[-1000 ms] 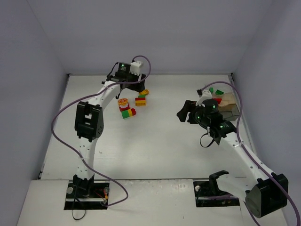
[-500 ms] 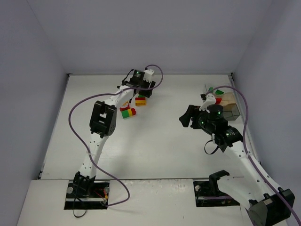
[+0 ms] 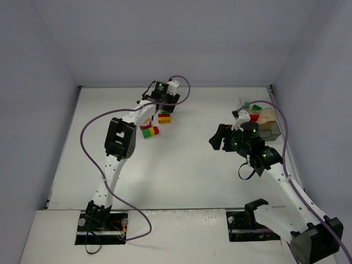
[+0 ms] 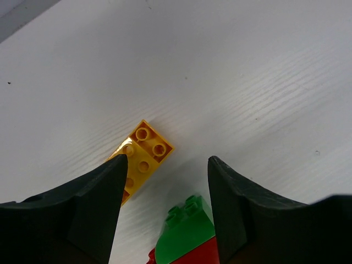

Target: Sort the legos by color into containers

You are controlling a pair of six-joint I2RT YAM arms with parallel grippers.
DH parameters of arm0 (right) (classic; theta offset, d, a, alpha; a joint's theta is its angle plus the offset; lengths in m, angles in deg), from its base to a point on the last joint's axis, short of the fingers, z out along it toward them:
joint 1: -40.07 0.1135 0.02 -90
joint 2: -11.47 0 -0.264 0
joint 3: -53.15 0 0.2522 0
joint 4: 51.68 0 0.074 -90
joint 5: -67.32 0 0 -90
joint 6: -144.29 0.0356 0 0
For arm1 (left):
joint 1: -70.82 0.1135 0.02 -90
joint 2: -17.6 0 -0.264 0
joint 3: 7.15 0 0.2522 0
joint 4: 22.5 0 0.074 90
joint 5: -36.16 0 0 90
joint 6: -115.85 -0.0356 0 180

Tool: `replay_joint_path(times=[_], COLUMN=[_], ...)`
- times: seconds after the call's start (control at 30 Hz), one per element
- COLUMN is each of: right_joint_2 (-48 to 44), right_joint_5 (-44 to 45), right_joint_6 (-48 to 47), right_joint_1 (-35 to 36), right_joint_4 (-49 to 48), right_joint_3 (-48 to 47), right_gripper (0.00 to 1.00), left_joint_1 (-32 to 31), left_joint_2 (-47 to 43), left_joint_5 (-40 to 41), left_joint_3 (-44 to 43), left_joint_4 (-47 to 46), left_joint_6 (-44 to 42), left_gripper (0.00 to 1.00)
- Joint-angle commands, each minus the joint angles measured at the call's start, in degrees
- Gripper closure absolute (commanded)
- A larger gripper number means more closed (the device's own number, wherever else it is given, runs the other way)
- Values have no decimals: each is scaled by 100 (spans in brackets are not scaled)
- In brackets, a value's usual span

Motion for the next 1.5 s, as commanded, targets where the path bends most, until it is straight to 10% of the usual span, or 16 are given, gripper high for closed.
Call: replay_joint_path(times=[0.0,0.8,1.47], right_joint_2=[111,154,137], right_joint_5=[-67,-235,-199], right_joint_6=[-118,-197,-127], right_joint_1=[27,18,18], right_joint_4=[-188,-153,-117], right_joint_3=[-57,13,127], right_gripper=[34,34,34], left_joint_1=[28,397,415], left_joint_2=[-465,61,106], left_joint_5=[191,-529,-1180], left_joint_3=[146,-750,-478], left_joint_4=[-537,-20,-107], left_joint_6=[-125,-662,-319], left_gripper=[45,35,58])
